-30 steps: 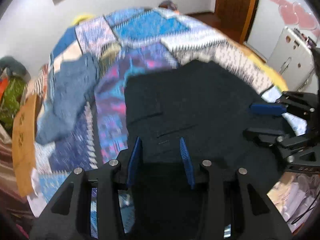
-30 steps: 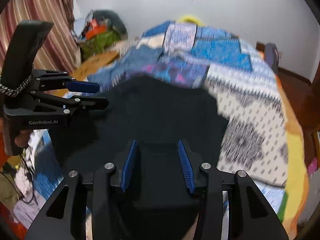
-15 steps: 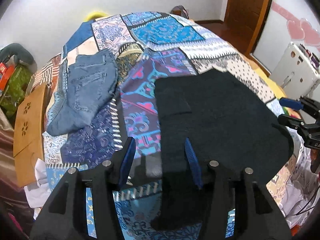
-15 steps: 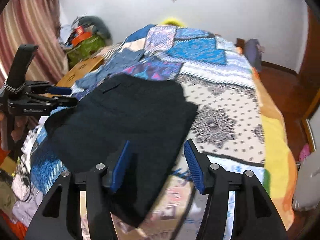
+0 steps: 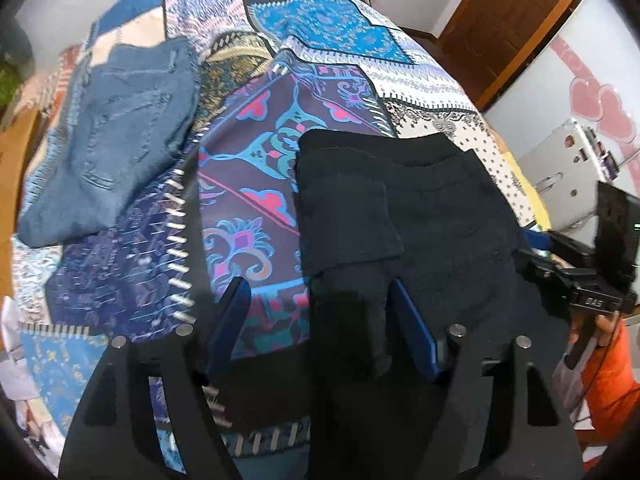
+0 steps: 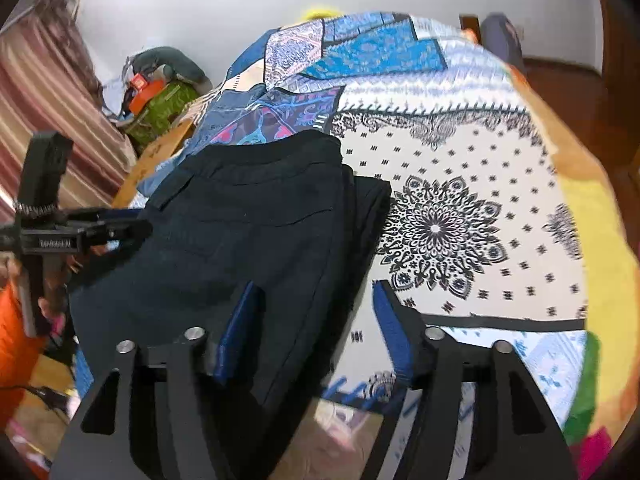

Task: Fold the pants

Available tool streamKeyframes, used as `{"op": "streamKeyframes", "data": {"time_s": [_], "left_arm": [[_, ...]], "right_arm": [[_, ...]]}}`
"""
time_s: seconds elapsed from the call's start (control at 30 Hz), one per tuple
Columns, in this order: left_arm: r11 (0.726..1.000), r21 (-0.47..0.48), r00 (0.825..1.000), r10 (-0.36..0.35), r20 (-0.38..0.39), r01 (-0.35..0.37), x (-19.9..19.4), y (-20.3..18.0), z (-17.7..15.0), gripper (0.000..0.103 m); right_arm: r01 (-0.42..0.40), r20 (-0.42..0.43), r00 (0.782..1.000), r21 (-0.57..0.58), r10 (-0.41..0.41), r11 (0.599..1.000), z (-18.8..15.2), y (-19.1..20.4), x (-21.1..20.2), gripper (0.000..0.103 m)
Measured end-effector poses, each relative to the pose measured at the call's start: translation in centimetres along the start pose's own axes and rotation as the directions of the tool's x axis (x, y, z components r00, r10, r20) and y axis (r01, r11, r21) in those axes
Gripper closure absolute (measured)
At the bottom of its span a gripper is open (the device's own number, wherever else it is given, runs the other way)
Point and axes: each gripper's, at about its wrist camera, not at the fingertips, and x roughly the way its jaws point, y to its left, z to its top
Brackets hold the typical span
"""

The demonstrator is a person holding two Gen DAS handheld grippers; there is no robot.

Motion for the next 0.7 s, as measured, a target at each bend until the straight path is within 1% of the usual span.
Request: {"op": "streamKeyframes", "data": {"time_s": [0.1, 0.23, 0.3, 0.4, 0.5, 0.57, 0.6, 0.63, 0.67, 0.7], "left_arm": [[0.997, -0.030, 0.997, -0.067, -0.032, 0.066, 1.0, 0.4, 0.8, 0.030], [0.994, -0.024, 0.992, -0.110, -0.063, 0.109, 2.3, -0.1, 2.0, 0.030], [0.991, -0.014, 0.988, -0.135, -0.076, 0.135, 3.0, -0.7, 2.5, 0.030], [0.988, 0.017, 0.983, -0.153, -0.098, 0.155, 3.8, -1.3, 3.2, 0.030], [0.984, 0.001, 0.978, -0.179, -0.110, 0.181, 4.4, -1.0, 3.9, 0.030], [0.983, -0.005, 0.977, -0.184, -0.111, 0.185, 4.7, -0.9, 4.2, 0.031], [0.984, -0.002, 0.978, -0.178, -0.110, 0.179, 4.7, -0.9, 4.2, 0.033], [0.987, 0.014, 0.982, -0.158, -0.101, 0.160, 4.6, -1.2, 4.3, 0.037], [0.989, 0.031, 0.986, -0.140, -0.091, 0.143, 4.4, -1.4, 4.3, 0.042], [0.992, 0.052, 0.990, -0.115, -0.076, 0.119, 4.1, -1.8, 4.3, 0.043]], "right_arm": [[-0.057, -0.036, 0.998, 0.041, 0.059, 0.998, 0.4, -0.8, 1.0, 0.037], [-0.119, -0.075, 0.989, 0.088, 0.125, 0.989, 1.1, -1.8, 2.0, 0.034], [-0.135, -0.087, 0.986, 0.099, 0.144, 0.986, 1.4, -1.9, 2.3, 0.033], [-0.149, -0.095, 0.983, 0.110, 0.159, 0.983, 1.7, -1.9, 2.9, 0.032], [-0.159, -0.102, 0.980, 0.111, 0.170, 0.981, 2.2, -1.8, 3.6, 0.031], [-0.153, -0.112, 0.980, 0.100, 0.164, 0.983, 2.7, -1.8, 3.9, 0.034], [-0.155, -0.116, 0.979, 0.097, 0.166, 0.983, 2.9, -1.8, 4.1, 0.038], [-0.159, -0.121, 0.978, 0.099, 0.171, 0.982, 3.1, -1.8, 4.2, 0.043], [-0.159, -0.124, 0.977, 0.100, 0.171, 0.982, 3.4, -1.9, 4.2, 0.046], [-0.155, -0.124, 0.978, 0.100, 0.167, 0.983, 3.6, -1.9, 4.2, 0.053]]}}
